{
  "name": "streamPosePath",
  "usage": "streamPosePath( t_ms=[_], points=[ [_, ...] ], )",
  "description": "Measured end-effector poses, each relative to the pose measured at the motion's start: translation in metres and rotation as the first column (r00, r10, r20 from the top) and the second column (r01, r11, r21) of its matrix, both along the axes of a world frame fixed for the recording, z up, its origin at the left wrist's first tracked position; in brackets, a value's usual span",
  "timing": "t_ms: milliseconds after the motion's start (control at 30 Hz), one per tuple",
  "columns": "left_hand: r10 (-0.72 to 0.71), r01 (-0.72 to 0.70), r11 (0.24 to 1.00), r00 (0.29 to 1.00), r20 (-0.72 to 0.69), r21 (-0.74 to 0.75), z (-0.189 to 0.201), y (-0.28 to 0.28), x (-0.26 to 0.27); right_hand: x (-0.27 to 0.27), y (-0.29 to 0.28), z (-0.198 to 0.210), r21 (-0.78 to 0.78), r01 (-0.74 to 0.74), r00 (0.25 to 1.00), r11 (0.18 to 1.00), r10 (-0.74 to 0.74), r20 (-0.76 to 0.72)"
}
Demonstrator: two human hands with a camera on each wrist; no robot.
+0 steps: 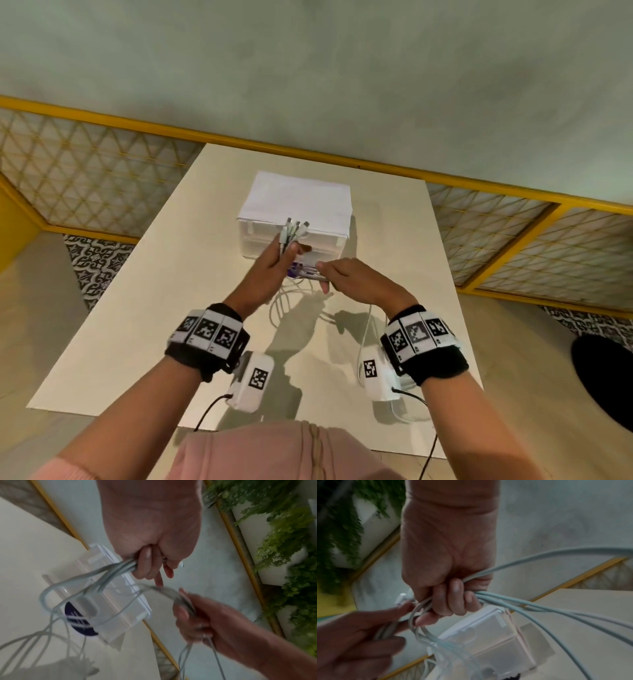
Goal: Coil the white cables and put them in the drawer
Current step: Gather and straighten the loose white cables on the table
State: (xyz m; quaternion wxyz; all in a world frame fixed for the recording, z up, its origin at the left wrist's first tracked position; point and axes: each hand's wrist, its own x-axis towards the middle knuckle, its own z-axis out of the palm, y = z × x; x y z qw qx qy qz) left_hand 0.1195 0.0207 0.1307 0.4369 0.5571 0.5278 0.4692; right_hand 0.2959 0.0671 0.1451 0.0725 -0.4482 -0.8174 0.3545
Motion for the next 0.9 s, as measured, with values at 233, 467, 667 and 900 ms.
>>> streamPosePath(
  t_ms=[233, 467, 667, 900],
  points=[
    [-0.113, 0.107, 0.99, 0.991, -0.068, -0.087, -0.004, 0.014, 0.002, 0.036, 0.014, -0.006, -0.007, 0.18, 0.981, 0.984, -0.18, -0.073],
    [0.078, -0.044, 0.995, 0.916, -0.393, 0.093, 0.014, 0.025, -0.046, 0.095, 0.016, -0.04, 0.019, 0.536, 0.844, 0.844, -0.534, -0.055],
    [0.077, -0.053, 0.997, 0.85, -0.522, 0.059, 0.005, 0.015, -0.042, 0.101, 0.028, -0.036, 0.332, 0.591, 0.799, 0.735, -0.59, -0.116],
    [-0.113, 0.058, 0.987, 0.914, -0.389, -0.149, -0.003, 0.0, -0.048, 0.098, -0.008, -0.084, -0.081, 0.432, 0.88, 0.898, -0.401, 0.256]
  ],
)
